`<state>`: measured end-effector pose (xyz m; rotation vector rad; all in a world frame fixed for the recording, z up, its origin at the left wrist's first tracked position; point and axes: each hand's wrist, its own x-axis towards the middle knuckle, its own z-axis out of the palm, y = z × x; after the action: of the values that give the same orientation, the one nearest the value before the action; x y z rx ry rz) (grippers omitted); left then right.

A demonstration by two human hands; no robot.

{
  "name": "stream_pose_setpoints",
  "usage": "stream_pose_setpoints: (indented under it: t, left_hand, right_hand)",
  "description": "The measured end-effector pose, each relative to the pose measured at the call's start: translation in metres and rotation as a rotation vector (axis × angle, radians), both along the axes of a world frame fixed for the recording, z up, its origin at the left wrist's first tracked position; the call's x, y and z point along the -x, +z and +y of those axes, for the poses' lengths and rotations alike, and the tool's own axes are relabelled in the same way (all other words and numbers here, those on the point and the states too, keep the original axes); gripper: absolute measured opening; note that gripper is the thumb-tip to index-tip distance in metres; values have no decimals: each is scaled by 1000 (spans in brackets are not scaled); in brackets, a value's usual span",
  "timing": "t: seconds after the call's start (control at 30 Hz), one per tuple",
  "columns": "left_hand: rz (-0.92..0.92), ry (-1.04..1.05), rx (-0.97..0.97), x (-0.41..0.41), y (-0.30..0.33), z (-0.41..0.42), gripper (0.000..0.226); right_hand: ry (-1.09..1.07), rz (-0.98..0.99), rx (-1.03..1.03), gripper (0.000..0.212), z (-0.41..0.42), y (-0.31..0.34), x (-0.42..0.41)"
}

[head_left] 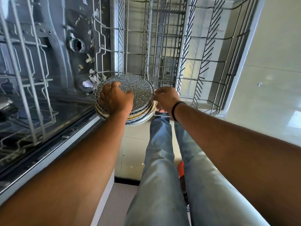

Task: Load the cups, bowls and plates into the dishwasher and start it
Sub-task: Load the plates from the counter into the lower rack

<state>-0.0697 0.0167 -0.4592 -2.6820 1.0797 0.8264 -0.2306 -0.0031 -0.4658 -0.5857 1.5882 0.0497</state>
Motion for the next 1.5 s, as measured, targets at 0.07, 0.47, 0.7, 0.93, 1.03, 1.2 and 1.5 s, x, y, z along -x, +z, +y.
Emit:
stream_pose_setpoints:
  t: [0.07,0.47,0.7,0.93,1.03,1.2,1.5]
  left_hand:
    - [7,-2,-8,3,0,0,48]
    - [116,-48,47,23,21,-6,47]
    - [227,-50,134,24,96,-26,47]
    - [330,20,279,9,200,-31,43]
    - [399,34,299,6,251,-22,44]
    - [507,196,421,5,319,-2,37]
    - [558,456,593,4,415,28,25]
  right_hand:
    - [6,5,-3,26,1,-1,2]
    - [10,-13,-17,15,-3,13,19]
    - [45,-34,62,22,-37,95,19]
    - [27,-99,149,9,-77,220,20]
    - [-9,-125,187,5,-83,280,23]
    - [-23,-202,259,10,-77,365,19]
    - [177,-367,401,9,-62,437,-9]
